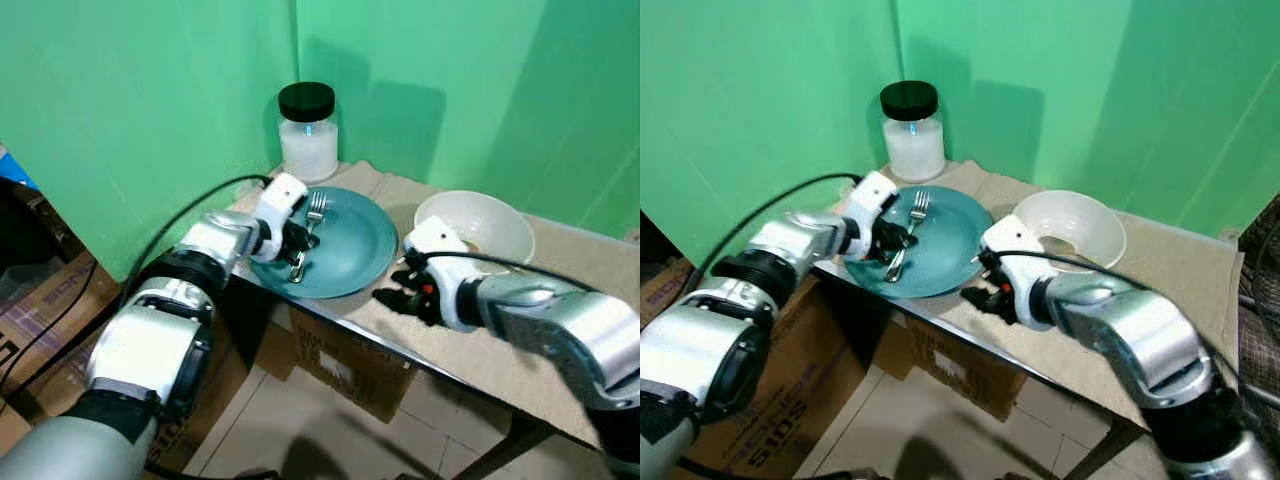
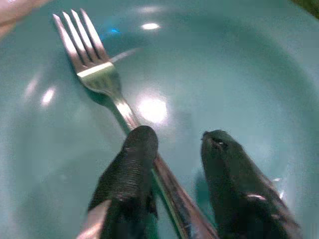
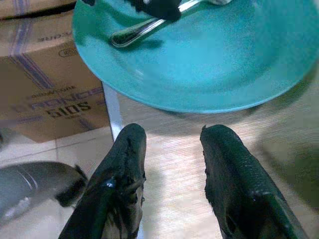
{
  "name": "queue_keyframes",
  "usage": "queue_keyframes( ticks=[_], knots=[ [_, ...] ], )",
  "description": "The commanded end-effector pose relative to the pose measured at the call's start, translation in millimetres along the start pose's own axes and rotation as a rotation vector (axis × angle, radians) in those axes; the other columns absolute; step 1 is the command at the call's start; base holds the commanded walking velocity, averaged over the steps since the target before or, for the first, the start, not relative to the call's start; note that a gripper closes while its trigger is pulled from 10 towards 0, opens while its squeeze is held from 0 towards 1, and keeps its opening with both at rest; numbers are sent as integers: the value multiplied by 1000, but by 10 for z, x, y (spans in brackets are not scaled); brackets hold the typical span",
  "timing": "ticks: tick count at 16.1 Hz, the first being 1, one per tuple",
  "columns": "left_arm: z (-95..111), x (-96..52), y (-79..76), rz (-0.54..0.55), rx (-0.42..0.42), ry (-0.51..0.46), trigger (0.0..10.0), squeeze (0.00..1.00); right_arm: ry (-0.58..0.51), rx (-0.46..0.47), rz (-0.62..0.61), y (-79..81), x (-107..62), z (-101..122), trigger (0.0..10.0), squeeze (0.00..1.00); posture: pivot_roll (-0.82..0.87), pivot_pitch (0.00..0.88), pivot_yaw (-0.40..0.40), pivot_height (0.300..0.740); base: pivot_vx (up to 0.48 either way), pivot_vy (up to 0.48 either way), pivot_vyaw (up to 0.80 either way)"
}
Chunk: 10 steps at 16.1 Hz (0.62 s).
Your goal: Setting the table
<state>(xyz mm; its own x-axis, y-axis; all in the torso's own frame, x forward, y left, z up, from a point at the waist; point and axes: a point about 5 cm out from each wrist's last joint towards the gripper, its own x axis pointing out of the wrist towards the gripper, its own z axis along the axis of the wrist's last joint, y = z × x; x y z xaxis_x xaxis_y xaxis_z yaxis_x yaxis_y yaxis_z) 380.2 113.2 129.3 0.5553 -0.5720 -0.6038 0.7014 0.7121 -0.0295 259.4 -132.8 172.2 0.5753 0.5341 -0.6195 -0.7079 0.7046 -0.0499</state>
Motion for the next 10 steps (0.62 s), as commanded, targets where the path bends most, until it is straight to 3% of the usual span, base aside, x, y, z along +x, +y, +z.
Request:
queue_keyframes(
  ticks=[1,3,6,7,8,9,10],
  knots=[
    [36,-18,24,28,13,32,10000,1000,-11,-44,15,36,-29,59,10000,0,-98,19,83,740,0,0,0],
    [36,-23,34,71,25,101,10000,1000,5,-93,8,35,-122,79,10000,0,-100,32,93,740,0,0,0],
    [26,-52,58,89,37,149,10000,1000,11,-95,17,65,-161,51,10000,0,-94,33,101,740,0,0,0],
    [21,-65,68,94,37,166,10000,1000,12,-90,23,81,-162,39,10000,212,-84,33,104,740,0,0,0],
    [17,-71,71,96,38,177,10000,1000,11,-86,29,96,-155,35,10000,773,-80,32,103,740,0,0,0],
    [16,-73,74,99,42,180,10000,1000,10,-86,35,114,-146,34,10000,871,-78,31,102,740,0,0,0],
    [29,-77,80,107,43,172,10000,1000,9,-88,38,127,-143,38,10000,863,-77,29,102,740,0,0,0]
  ],
)
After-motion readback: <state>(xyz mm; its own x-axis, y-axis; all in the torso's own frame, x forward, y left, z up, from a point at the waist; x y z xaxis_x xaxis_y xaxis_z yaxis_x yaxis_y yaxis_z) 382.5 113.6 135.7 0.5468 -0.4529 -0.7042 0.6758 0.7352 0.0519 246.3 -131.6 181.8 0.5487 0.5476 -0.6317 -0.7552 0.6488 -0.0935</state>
